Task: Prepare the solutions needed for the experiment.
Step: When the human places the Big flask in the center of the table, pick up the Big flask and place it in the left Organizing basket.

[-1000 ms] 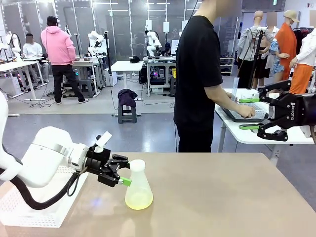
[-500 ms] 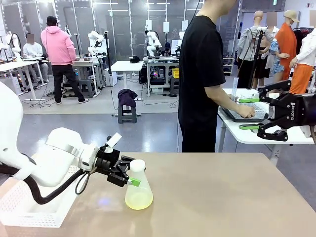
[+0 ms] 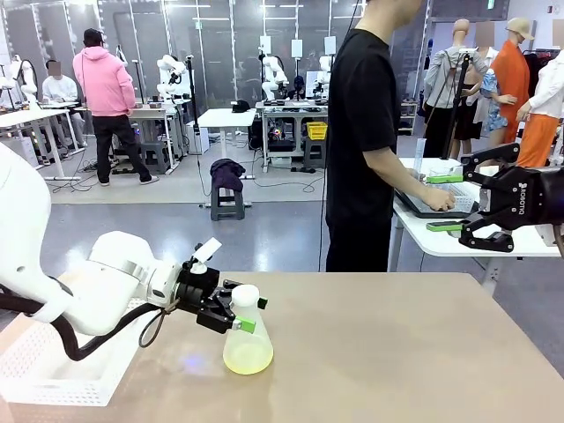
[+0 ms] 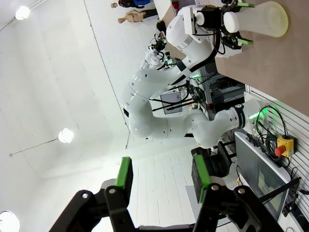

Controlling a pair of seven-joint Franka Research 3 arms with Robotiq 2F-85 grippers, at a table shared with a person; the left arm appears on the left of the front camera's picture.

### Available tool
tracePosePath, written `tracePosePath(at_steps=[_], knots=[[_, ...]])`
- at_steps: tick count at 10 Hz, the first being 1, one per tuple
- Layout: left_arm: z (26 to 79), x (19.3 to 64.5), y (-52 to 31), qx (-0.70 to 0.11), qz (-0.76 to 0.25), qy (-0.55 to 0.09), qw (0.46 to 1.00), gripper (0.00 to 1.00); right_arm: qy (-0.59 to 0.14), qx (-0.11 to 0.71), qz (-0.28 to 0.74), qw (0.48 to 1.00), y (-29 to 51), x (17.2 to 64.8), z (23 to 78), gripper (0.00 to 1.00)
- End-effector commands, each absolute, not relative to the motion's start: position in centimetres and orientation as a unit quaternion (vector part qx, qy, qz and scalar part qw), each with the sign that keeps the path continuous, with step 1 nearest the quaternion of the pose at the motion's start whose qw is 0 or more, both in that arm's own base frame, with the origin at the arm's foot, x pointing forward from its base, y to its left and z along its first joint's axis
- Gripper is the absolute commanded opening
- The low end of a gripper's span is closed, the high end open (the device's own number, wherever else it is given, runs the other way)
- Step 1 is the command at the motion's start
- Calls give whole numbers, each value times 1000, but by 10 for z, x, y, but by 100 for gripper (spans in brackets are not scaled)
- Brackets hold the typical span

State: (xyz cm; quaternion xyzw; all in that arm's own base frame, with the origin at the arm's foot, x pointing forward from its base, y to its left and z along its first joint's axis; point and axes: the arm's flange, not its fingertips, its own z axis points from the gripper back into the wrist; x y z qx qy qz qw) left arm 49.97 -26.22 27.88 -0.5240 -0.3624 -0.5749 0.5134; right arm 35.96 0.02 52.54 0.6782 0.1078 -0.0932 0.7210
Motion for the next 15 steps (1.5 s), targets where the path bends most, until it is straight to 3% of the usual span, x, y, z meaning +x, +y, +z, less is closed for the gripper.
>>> tracePosePath(at_steps=[1,3,4,5,6,7,8,9,10,11,12,15], knots=[[273,506,-268,-547,-561,-361,505,100,105,681,-91,719,0,359,528,63],[271,505,-266,-556,-567,-356,493,96,105,681,-91,719,0,359,528,63],[270,504,-266,-551,-576,-356,489,81,105,681,-91,719,0,359,528,63],[269,504,-267,-553,-577,-349,489,77,105,681,-91,719,0,359,528,63],[268,503,-268,-555,-578,-343,489,62,105,681,-91,719,0,359,528,63],[268,502,-268,-555,-580,-341,489,58,105,681,-91,719,0,359,528,63],[268,502,-268,-554,-579,-343,490,42,105,681,-91,719,0,359,528,63],[269,502,-268,-558,-575,-344,489,38,105,681,-91,719,0,359,528,63],[269,501,-268,-555,-578,-344,490,23,105,681,-91,719,0,359,528,63],[270,501,-268,-555,-578,-344,489,18,105,681,-91,719,0,359,528,63],[272,500,-268,-559,-577,-342,488,3,105,681,-91,719,0,359,528,63],[300,487,-251,-538,-603,-325,492,0,105,681,-91,719,0,359,528,63]])
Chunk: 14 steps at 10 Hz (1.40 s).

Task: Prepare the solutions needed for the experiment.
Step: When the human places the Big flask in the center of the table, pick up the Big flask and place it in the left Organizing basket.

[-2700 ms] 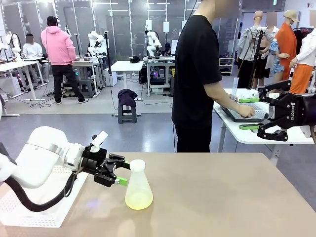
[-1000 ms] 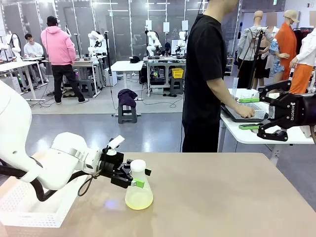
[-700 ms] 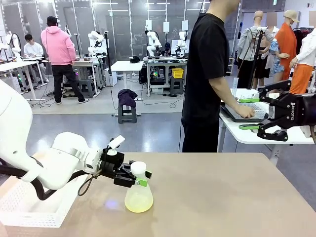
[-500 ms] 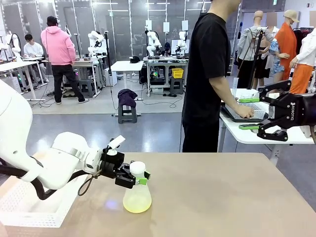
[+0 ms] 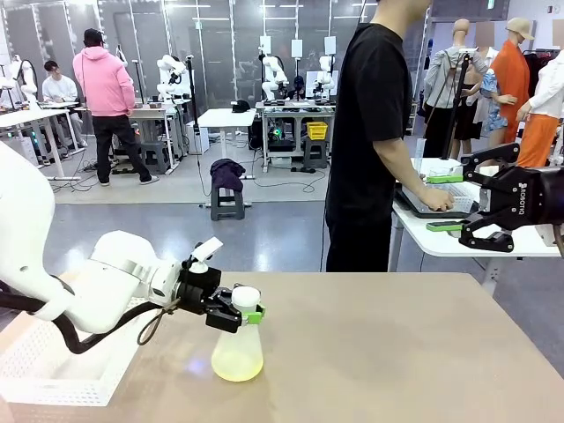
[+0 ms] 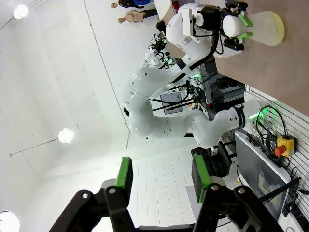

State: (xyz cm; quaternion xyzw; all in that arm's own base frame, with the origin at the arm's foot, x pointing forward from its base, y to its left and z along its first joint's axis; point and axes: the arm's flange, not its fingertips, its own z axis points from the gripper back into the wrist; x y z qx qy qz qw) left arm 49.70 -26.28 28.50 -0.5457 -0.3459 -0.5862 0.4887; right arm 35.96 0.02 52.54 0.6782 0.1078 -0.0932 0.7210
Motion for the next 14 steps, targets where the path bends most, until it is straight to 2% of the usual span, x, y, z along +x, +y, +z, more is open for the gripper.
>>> tracePosePath(at_steps=[1,3,6,8,12,14], knots=[[315,477,-241,-551,-607,-307,484,0,105,681,-91,719,0,359,528,63],[343,460,-218,-545,-613,-320,474,0,105,681,-91,719,0,359,528,63],[385,452,-153,-525,-597,-388,466,0,105,681,-91,719,0,359,528,63],[412,443,-93,-496,-582,-430,480,0,105,681,-91,719,0,359,528,63],[441,425,24,-447,-532,-503,513,0,105,681,-91,719,0,359,528,63],[434,421,68,-455,-501,-535,506,0,105,681,-91,719,0,359,528,63]])
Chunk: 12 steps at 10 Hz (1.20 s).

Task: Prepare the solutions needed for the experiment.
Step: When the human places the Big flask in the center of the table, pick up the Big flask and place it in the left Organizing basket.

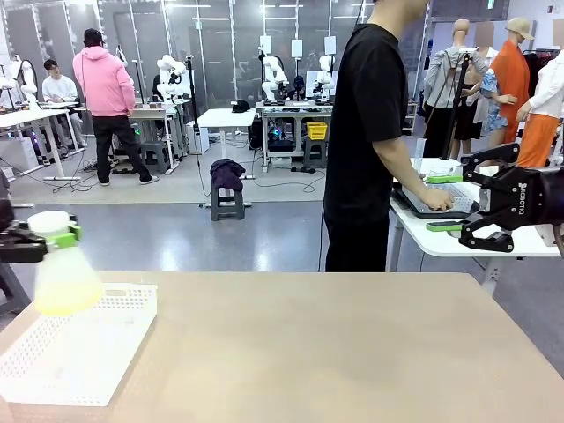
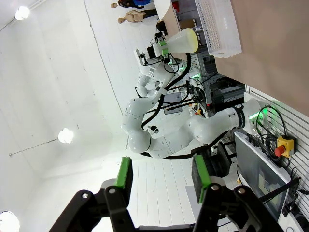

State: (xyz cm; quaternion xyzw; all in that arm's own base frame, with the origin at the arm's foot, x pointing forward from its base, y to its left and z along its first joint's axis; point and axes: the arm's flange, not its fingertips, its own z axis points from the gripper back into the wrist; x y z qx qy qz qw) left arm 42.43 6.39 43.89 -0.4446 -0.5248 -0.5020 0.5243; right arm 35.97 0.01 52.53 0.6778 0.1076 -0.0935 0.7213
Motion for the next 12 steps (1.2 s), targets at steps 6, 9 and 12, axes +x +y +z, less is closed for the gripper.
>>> tracePosePath(at_steps=[6,9,12], knots=[[366,437,99,-477,-468,-553,498,0,105,681,-91,719,0,359,528,63],[338,444,94,-473,-475,-541,508,0,105,681,-91,719,0,359,528,63],[315,452,86,-476,-483,-524,516,0,105,681,-91,719,0,359,528,63]])
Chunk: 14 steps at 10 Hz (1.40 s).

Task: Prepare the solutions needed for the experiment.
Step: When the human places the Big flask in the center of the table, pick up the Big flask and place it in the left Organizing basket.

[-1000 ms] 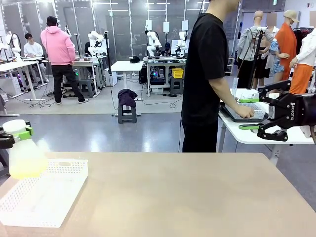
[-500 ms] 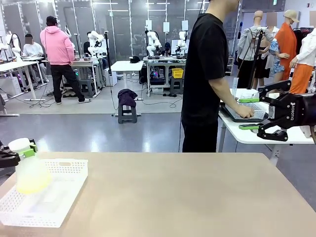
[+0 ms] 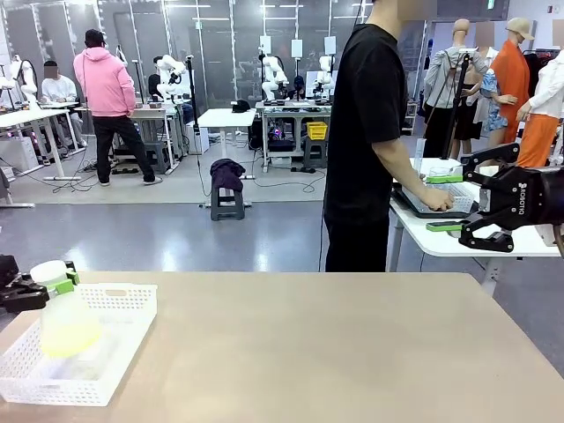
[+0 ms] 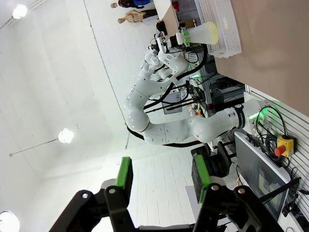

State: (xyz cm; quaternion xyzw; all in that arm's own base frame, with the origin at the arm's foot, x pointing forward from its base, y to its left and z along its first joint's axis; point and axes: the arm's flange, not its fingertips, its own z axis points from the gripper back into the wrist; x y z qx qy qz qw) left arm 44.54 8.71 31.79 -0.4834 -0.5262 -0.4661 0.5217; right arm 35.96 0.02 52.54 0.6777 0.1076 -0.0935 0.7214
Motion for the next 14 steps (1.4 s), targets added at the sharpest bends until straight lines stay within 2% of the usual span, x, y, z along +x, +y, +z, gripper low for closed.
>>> tracePosePath(at_steps=[1,10,11,12,13,14], knots=[[309,454,83,-469,-489,-523,517,0,105,681,-91,719,0,359,528,63],[271,460,66,-462,-503,-507,526,0,105,681,-91,719,0,359,528,63],[270,459,66,-472,-498,-506,522,29,105,681,-91,719,0,359,528,63],[269,459,66,-472,-499,-505,523,44,105,681,-91,719,0,359,528,63],[268,458,66,-472,-502,-503,521,49,105,681,-91,719,0,359,528,63],[267,458,66,-472,-504,-502,520,64,105,681,-91,719,0,359,528,63]])
